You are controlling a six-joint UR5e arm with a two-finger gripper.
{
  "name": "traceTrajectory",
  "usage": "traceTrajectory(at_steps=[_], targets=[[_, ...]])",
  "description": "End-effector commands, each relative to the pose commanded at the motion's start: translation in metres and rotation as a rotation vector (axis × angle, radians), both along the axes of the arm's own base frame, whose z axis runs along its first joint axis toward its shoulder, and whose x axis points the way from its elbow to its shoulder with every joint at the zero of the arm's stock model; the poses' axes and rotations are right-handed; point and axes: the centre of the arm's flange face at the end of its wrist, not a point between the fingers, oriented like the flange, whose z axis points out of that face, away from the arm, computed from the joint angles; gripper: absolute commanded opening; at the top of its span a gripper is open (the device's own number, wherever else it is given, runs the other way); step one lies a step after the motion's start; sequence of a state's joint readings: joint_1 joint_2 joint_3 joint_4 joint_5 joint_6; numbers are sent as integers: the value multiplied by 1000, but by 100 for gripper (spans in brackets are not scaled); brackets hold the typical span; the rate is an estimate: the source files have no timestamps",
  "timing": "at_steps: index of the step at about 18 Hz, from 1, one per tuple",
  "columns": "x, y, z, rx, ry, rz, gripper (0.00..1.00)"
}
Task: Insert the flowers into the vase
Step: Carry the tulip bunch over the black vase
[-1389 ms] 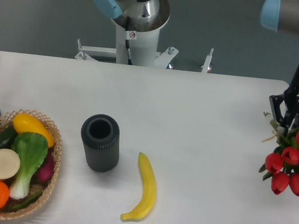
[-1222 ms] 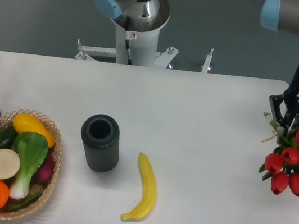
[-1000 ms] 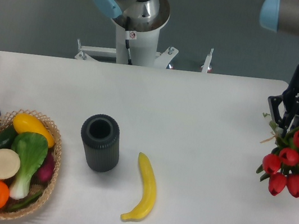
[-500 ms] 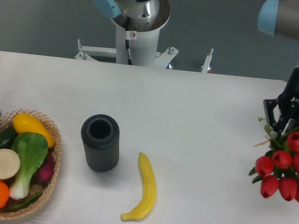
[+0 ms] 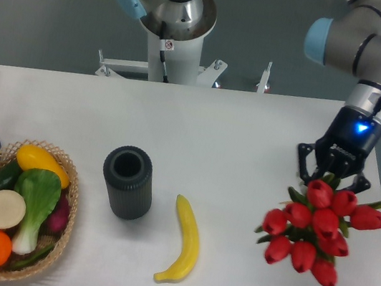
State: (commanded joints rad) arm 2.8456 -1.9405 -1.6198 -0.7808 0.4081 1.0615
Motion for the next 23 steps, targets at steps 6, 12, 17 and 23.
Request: traceTrajectory(at_steps=[6, 12, 17, 23], targets=[[52, 35, -2, 120, -19, -141, 19], [104, 54, 3, 213, -22, -244, 19], [141, 65, 22, 286, -40, -313, 19], [182, 80, 19, 308, -78, -379, 19]])
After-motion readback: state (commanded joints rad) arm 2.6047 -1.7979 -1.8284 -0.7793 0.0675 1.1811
